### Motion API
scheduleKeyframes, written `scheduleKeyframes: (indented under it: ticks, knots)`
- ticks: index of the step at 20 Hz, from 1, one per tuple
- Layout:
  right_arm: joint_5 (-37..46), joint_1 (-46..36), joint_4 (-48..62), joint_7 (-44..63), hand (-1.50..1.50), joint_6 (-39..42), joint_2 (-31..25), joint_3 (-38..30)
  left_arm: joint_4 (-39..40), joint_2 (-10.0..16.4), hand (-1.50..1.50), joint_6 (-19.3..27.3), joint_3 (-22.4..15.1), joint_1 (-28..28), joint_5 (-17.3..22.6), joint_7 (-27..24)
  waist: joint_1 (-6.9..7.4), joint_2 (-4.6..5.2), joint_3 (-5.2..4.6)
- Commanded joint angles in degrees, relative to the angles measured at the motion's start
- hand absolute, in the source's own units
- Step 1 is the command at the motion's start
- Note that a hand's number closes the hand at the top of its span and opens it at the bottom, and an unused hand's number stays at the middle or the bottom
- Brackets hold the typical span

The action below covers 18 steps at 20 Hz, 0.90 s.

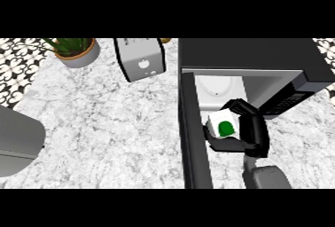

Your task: Pick up the milk, place it into the microwave and close the microwave

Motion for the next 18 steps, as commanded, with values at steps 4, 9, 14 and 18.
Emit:
scheduleKeyframes:
  ticks: [4,9,14,18]
  knots:
    - [-2.6,-13.2,21.8,-6.1,1.50,0.9,-1.9,-10.0,0.6,0.2,-1.50,-0.1,0.8,-4.4,0.9,4.1,0.07,0.34,0.07]
    - [-3.4,-20.9,35.2,-11.7,1.50,3.1,-3.2,-13.6,1.6,0.5,-1.50,-1.5,4.9,-5.4,2.8,4.4,0.29,0.27,0.06]
    - [-1.4,-30.2,48.7,-20.8,1.50,1.4,-4.3,-16.5,2.9,-0.4,-1.50,-3.5,4.2,-4.1,1.6,2.9,1.49,0.57,0.10]
    - [0.2,-34.0,55.0,-27.0,1.50,0.2,-5.2,-17.2,7.2,-0.1,-1.50,-1.8,4.8,-11.7,1.3,5.3,0.96,0.59,0.08]
